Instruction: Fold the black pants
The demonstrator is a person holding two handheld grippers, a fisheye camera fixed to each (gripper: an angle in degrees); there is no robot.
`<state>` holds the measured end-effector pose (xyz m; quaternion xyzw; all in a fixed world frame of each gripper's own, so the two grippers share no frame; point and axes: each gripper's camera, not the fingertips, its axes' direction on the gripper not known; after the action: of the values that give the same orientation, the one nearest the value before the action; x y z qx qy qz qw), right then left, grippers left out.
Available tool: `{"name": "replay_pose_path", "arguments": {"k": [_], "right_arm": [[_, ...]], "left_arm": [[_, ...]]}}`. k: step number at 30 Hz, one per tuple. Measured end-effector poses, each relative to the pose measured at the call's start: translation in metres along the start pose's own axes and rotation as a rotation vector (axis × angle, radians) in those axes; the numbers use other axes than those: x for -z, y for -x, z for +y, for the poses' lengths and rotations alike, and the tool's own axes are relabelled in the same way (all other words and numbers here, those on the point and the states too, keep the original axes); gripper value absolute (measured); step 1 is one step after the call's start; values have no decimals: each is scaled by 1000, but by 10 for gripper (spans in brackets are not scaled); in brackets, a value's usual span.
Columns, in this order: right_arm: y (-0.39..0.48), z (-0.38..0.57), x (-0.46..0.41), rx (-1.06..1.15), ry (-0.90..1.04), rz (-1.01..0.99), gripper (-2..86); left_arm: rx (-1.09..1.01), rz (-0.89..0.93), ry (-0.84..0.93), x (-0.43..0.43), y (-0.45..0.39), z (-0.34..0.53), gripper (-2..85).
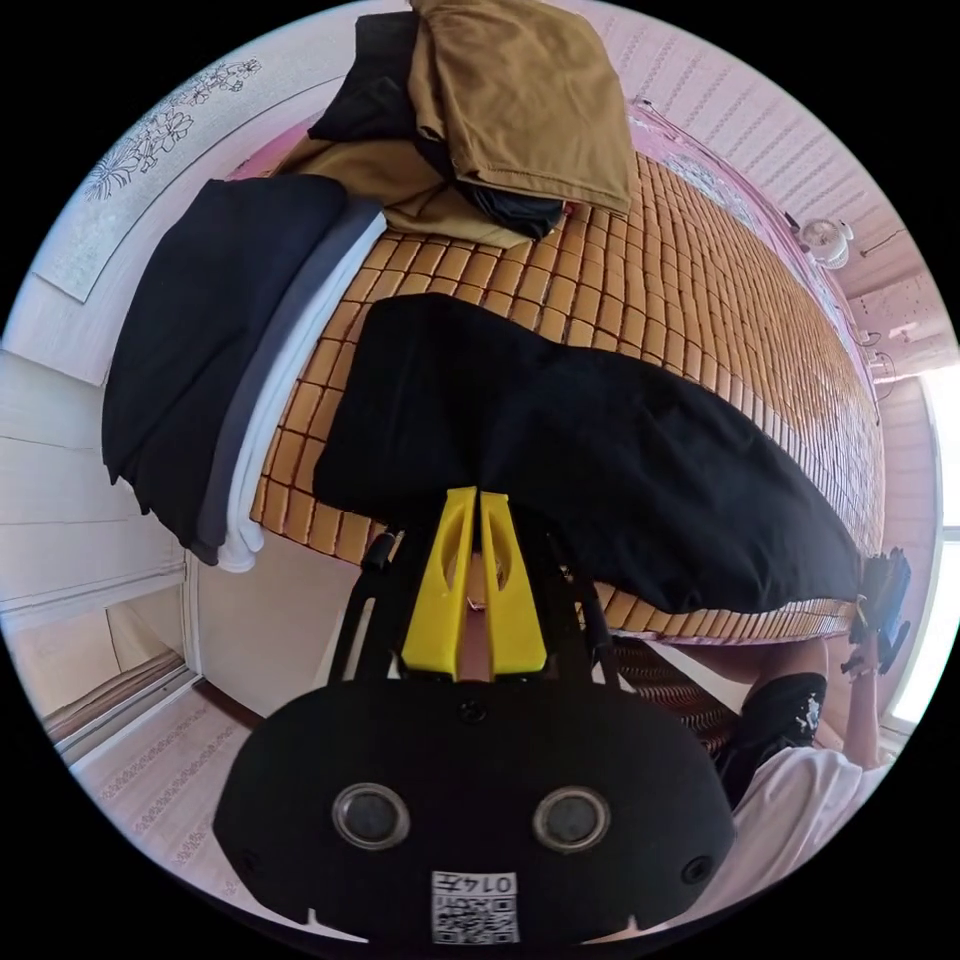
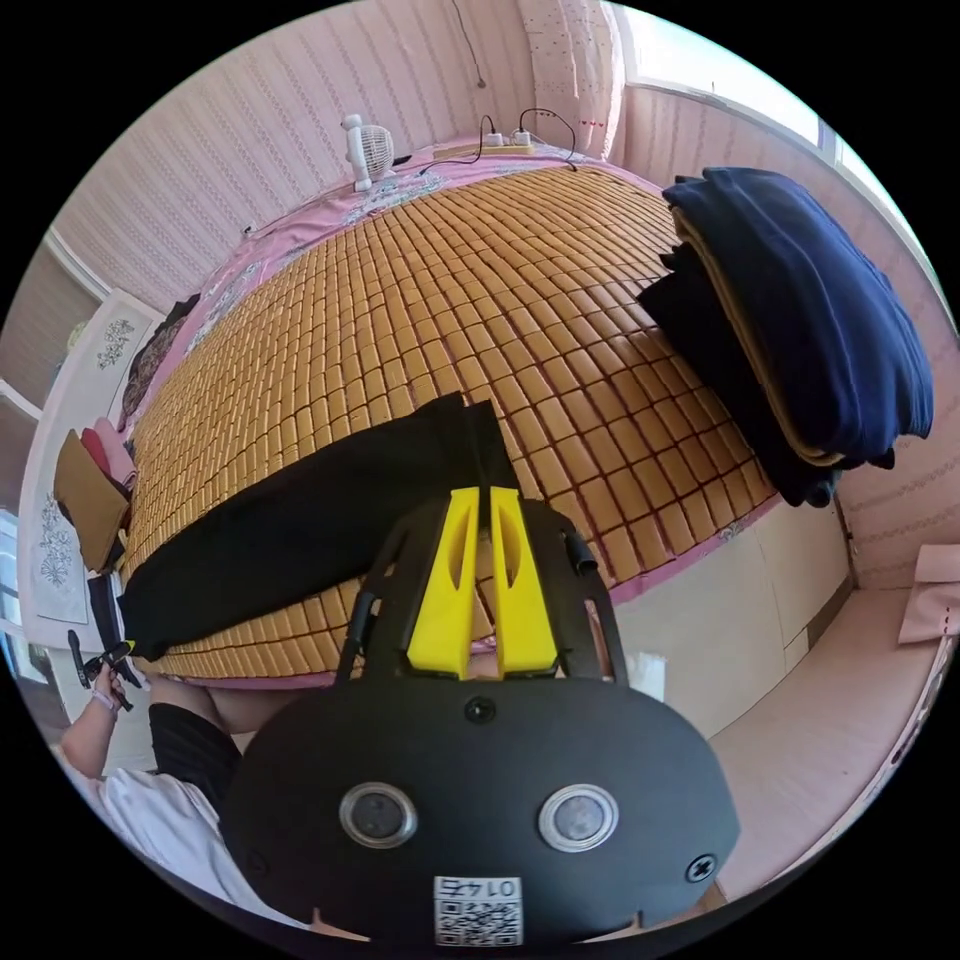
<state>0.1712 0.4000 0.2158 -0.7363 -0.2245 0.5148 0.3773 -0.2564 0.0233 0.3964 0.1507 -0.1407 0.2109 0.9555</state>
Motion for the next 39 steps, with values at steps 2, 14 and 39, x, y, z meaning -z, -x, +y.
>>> {"name": "replay_pose_path", "arguments": {"k": [2, 14, 39], "right_arm": [[-6, 6, 11, -14, -6, -24, 7], [1, -9, 14, 0, -7, -59, 57], [60, -27, -17, 1, -18, 159, 43]], "left_arm": [[1, 5, -13, 1, -7, 3, -10], [-20, 108, -80, 16, -46, 15, -10], [-659, 312, 77, -50, -309, 48, -10]]}}
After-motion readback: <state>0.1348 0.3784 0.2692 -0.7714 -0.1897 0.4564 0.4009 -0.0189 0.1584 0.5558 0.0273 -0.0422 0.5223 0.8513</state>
